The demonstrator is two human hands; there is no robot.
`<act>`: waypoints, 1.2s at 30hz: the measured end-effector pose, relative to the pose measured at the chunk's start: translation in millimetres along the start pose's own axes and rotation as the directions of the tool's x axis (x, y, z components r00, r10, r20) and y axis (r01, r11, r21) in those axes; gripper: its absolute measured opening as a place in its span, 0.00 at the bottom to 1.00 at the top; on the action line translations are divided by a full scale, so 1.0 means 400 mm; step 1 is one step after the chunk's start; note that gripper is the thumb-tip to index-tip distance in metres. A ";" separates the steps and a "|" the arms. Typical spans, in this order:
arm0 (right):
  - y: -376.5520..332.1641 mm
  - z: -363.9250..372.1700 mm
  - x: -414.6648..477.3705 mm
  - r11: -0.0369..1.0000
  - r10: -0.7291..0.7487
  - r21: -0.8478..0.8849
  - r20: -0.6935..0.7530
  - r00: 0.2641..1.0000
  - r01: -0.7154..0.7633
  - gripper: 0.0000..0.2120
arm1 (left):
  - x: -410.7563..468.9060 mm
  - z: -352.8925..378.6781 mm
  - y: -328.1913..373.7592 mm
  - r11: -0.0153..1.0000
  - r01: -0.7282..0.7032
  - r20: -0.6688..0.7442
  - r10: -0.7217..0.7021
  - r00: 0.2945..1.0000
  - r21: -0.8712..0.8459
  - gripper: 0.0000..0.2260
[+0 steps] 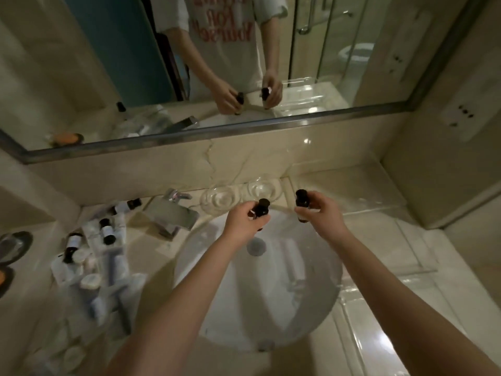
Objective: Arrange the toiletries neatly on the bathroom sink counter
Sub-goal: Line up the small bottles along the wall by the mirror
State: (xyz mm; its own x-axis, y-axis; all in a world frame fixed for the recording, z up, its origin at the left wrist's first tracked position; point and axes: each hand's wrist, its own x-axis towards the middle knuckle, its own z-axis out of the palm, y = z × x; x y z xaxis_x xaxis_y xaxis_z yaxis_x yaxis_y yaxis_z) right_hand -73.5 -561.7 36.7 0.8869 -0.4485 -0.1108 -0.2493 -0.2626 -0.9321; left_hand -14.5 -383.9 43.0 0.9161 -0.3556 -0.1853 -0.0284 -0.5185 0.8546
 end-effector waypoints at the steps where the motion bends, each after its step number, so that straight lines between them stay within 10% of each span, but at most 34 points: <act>1: 0.012 -0.027 0.023 1.000 0.006 -0.013 -0.012 1.000 -0.006 0.14 | 0.023 0.023 0.012 1.000 0.004 0.001 -0.004 1.000 0.013 0.11; 28: 0.142 -0.250 0.271 0.979 -0.036 -0.202 -0.050 0.998 0.025 0.23 | 0.331 0.292 0.158 0.990 -0.001 0.186 -0.026 0.982 0.144 0.24; 36: 0.097 -0.254 0.278 0.689 -0.249 -0.691 0.058 0.967 0.219 0.17 | 0.335 0.266 0.211 0.872 -0.187 0.181 0.115 0.977 0.452 0.21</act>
State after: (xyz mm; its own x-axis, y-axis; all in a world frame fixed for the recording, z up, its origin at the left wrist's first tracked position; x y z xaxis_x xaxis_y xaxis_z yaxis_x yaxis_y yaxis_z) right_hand -24.2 -708.5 23.3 0.9422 -0.3183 0.1050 -0.2459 -0.8694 -0.4285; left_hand 63.2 -557.9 38.8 0.8192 -0.5477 -0.1703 -0.3764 -0.7374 0.5608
